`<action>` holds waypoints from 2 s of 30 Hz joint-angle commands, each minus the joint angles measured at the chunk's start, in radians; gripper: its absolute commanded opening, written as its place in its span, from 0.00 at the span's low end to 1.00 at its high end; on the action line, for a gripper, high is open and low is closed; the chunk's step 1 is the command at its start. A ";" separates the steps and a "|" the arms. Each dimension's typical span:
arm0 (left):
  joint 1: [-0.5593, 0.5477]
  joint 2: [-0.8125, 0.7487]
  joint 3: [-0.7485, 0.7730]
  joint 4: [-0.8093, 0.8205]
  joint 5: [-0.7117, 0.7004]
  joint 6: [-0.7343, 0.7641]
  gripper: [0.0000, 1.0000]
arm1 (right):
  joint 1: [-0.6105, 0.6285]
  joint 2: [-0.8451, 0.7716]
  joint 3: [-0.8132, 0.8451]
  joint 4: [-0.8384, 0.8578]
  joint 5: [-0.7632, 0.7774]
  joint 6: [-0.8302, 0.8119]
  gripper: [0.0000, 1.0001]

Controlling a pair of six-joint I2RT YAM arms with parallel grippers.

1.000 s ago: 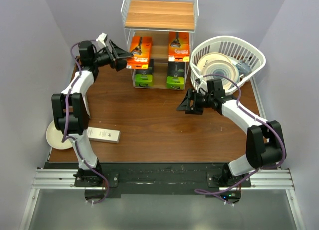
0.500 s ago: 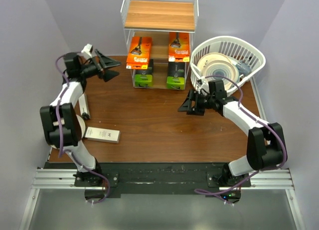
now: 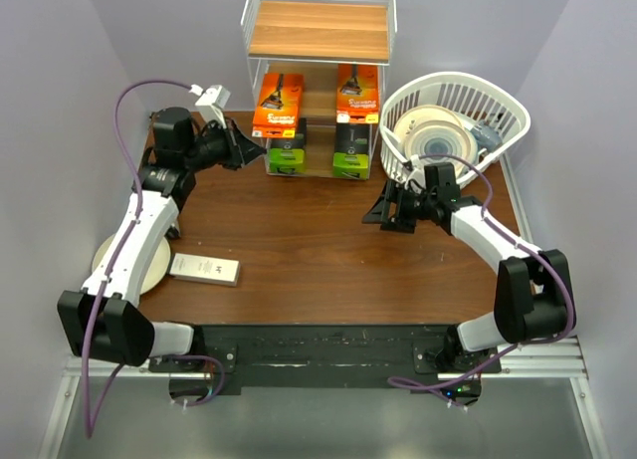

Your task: Place and organize the shaving razors onto the shelf

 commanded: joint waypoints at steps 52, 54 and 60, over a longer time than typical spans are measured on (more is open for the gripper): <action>-0.011 0.180 0.153 -0.029 -0.329 0.001 0.00 | 0.003 0.004 0.285 0.018 0.097 -0.189 0.51; 0.031 0.125 0.106 -0.026 -0.341 0.001 0.00 | 0.077 0.017 0.365 0.018 0.139 -0.234 0.46; 0.153 0.043 0.000 -0.017 -0.301 -0.025 0.25 | 0.217 0.090 0.558 0.044 0.243 -0.279 0.31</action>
